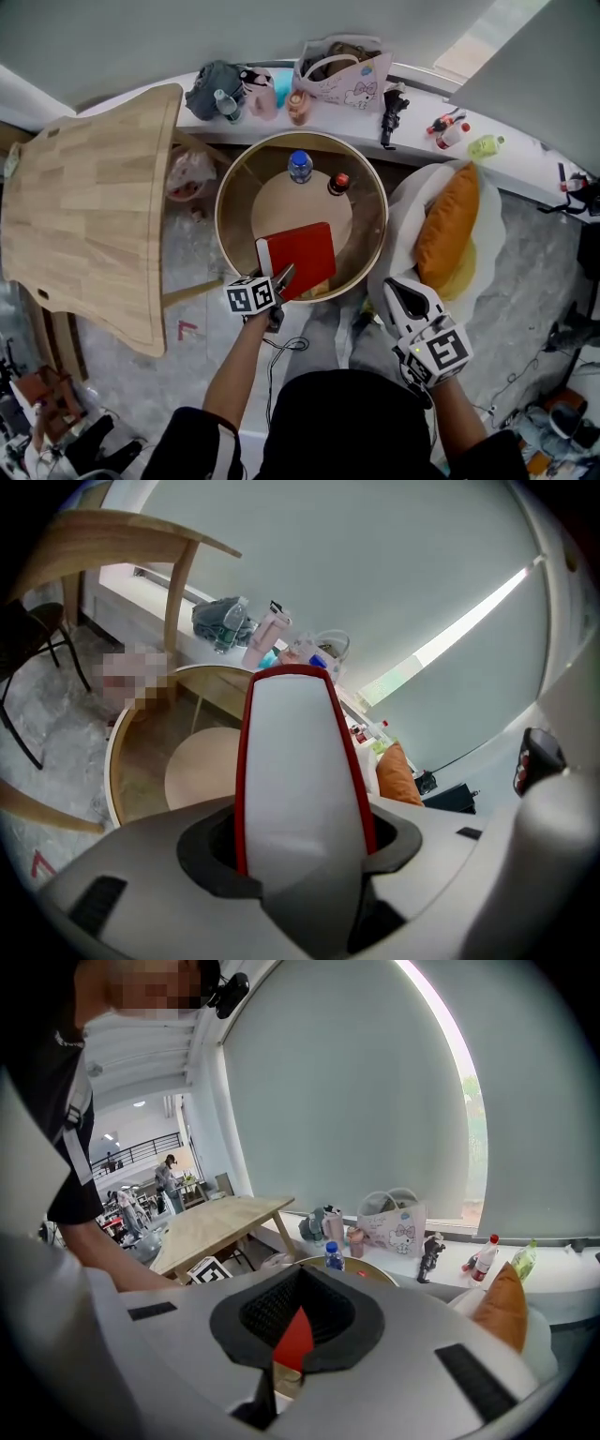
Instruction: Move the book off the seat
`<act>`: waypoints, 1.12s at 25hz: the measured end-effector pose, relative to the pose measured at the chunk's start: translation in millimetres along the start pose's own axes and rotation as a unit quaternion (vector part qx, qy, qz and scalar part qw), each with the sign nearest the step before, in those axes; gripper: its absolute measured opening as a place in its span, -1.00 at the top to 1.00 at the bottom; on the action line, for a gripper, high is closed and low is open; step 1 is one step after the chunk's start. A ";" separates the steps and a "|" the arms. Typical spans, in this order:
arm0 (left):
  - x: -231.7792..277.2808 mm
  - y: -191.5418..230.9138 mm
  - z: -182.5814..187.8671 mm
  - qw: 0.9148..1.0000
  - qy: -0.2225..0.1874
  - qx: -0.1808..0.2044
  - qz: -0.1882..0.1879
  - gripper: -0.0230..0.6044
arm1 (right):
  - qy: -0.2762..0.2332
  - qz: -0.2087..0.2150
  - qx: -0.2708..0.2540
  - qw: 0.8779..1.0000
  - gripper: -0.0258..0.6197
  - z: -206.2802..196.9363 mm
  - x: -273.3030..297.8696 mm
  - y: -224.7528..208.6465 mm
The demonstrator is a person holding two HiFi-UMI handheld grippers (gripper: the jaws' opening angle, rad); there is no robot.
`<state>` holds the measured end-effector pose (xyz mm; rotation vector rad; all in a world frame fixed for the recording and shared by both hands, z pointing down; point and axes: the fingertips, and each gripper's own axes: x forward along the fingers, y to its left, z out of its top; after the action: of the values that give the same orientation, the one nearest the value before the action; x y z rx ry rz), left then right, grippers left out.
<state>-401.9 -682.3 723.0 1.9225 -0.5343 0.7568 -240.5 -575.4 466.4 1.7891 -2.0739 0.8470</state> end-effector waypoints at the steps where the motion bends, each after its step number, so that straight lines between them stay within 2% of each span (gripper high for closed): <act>1: 0.5 2.0 0.6 1.000 -0.003 -0.003 0.002 0.11 | 0.001 -0.002 0.001 1.000 0.89 -0.3 -0.8 -1.6; 6: 0.2 20.5 3.5 0.999 -0.003 0.014 0.033 0.01 | 0.001 -0.001 0.006 1.000 0.89 -4.8 -0.3 -3.2; 10: -1.6 36.9 2.5 0.997 0.011 0.045 0.062 -0.26 | 0.007 0.001 0.008 1.000 0.89 -8.4 0.2 -3.1; 14: -6.3 56.8 7.3 0.985 0.019 0.117 0.126 -0.55 | 0.007 0.001 0.005 1.000 0.89 -7.8 2.8 -4.4; 16: -9.5 61.9 13.5 0.981 0.010 0.136 0.142 -0.61 | 0.004 -0.001 0.000 1.000 0.89 -5.1 4.2 -6.6; 23: -26.7 54.6 35.6 0.980 -0.033 0.130 0.145 -0.60 | -0.009 -0.013 -0.006 1.000 0.89 9.8 -7.5 -21.6; 28: -45.4 27.9 49.7 0.980 -0.064 0.139 0.128 -0.56 | -0.025 -0.016 -0.010 1.000 0.89 17.8 -23.5 -31.3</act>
<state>-438.4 -737.0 691.7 2.1984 -0.8030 0.9137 -202.7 -569.0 447.0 1.8454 -2.0699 0.7775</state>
